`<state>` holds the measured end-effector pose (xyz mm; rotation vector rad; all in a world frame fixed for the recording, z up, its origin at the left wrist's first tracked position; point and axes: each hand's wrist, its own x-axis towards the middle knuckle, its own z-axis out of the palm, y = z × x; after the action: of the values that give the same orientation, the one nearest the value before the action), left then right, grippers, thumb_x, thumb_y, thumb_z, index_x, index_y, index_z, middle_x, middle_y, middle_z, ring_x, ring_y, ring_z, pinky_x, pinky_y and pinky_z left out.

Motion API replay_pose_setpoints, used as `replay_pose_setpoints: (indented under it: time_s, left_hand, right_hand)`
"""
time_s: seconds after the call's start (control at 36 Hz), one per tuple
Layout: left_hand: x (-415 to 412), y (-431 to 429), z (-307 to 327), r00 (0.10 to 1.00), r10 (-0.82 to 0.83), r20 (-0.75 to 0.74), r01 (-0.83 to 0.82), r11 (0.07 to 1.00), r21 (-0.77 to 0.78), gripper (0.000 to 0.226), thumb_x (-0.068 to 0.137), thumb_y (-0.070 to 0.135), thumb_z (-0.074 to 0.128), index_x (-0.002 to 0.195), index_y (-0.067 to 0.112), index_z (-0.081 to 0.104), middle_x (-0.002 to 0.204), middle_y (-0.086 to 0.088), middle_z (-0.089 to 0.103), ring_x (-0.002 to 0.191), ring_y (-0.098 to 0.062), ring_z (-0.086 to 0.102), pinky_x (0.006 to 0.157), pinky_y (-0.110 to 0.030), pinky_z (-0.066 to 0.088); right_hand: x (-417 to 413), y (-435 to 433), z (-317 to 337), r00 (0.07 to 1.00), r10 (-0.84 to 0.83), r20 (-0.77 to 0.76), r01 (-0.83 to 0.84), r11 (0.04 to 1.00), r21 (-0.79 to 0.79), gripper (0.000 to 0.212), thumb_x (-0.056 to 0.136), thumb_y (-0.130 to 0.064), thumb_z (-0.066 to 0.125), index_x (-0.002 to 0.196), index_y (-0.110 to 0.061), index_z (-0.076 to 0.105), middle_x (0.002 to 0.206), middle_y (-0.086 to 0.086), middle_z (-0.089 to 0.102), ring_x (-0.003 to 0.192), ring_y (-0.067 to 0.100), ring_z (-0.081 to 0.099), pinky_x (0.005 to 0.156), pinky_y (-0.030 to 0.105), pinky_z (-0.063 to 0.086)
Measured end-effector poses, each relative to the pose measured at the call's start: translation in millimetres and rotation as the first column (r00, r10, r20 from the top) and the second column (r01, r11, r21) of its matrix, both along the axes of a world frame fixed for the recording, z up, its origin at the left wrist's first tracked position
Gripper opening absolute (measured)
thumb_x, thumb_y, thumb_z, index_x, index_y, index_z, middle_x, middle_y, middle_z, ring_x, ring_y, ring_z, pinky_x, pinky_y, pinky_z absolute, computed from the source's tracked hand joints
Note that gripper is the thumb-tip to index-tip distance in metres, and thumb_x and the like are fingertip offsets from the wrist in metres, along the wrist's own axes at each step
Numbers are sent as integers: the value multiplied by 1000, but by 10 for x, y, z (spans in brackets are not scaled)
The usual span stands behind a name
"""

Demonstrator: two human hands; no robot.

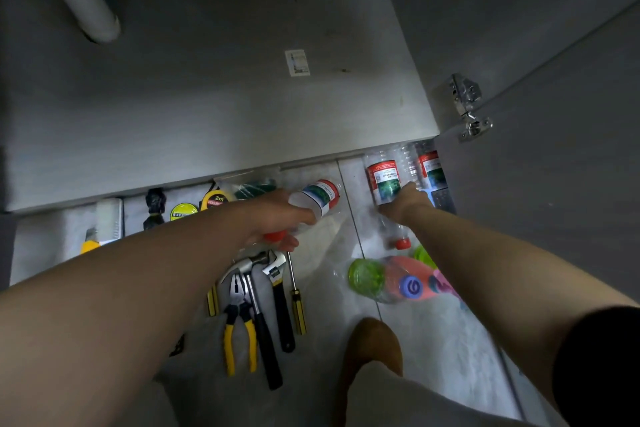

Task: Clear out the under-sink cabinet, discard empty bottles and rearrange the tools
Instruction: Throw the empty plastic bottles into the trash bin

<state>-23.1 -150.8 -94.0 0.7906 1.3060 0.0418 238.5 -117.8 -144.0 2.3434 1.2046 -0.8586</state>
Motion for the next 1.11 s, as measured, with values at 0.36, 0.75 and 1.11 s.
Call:
replay_pose_setpoints:
  time_s: [0.36,0.75,1.11]
  left_hand:
    - [10,0,-111,999,-24,-23,24,1000,7,68,91,28,75,148,17,40,121,-17,63,83,-24,72,79,-40,64]
    - [222,-144,999,982,-143,-121,161,975,155,60,98,31,68,144,8,37,114,-18,60,80,-26,74,87,-46,62]
    - [1044,-1045,2378,935,-302,-185,355,806,474,45,95,35,70,126,7,55,110,-12,61,74,-27,73,72,-37,65]
  right_hand:
    - [-86,9,-35,969,-152,-192,156,988,3,85,80,-48,80,140,-9,35,114,13,59,95,32,67,63,36,56]
    - [51,-226,1572,935,-174,-309,180,984,-10,45,94,-42,65,117,-6,52,74,18,61,41,24,58,44,27,50]
    - [817,-2081,3240,989,29,-146,56,836,546,50,80,-43,64,125,-23,54,106,3,66,81,26,65,71,29,50]
